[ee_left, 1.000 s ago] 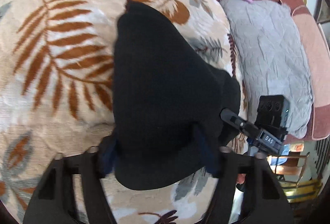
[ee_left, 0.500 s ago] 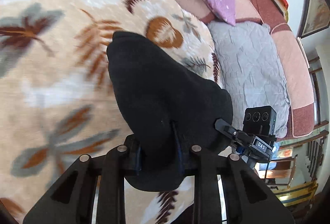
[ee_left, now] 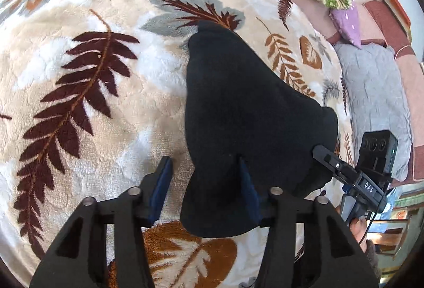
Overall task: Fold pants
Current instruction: 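Open both grippers and pull them back from the folded pants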
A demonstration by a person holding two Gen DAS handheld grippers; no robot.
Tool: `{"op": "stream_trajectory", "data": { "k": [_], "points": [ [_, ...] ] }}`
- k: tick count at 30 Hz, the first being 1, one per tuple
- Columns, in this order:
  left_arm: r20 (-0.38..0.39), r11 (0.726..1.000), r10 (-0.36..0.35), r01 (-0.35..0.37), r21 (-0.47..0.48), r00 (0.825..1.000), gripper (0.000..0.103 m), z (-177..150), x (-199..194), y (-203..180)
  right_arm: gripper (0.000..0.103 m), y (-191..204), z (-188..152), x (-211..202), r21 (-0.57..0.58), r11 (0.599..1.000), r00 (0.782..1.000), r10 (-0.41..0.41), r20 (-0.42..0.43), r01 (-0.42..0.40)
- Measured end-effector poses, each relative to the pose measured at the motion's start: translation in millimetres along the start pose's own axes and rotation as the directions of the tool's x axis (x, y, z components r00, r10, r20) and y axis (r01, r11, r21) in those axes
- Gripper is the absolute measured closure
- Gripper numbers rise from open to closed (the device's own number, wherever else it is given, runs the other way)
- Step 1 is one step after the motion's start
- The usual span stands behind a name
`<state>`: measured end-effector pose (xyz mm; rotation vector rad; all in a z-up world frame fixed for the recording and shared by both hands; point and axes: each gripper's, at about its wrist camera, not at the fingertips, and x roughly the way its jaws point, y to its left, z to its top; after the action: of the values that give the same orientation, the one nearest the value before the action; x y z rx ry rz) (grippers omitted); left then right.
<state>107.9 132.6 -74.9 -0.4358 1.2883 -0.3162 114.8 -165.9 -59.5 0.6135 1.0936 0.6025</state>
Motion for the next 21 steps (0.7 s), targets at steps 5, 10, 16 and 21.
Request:
{"op": "stream_trajectory", "data": {
  "k": [5, 10, 16, 21],
  "points": [
    [0.087, 0.996, 0.079, -0.081, 0.026, 0.993, 0.052, -14.4, -29.9, -4.2, 0.039, -14.6, -7.8, -29.5, 0.015, 0.998, 0.998, -0.058, 0.036, 0.057],
    [0.206, 0.958, 0.243, -0.267, 0.103, 0.948, 0.051, -53.8, -55.2, -50.4, 0.031, 0.5, -11.6, -88.9, -0.017, 0.993, 0.983, -0.109, 0.15, 0.113],
    [0.299, 0.902, 0.357, -0.41, 0.137, 0.885, 0.048, -107.8, -47.4, -98.7, 0.0, 35.4, -68.7, -111.3, -0.09, 0.903, 0.89, -0.392, 0.232, 0.42],
    [0.301, 0.916, 0.36, -0.395, 0.064, 0.883, 0.048, -127.3, -37.9, -106.8, 0.0, 52.5, -112.6, -107.9, -0.177, 0.786, 0.799, -0.543, 0.26, 0.592]
  ]
}}
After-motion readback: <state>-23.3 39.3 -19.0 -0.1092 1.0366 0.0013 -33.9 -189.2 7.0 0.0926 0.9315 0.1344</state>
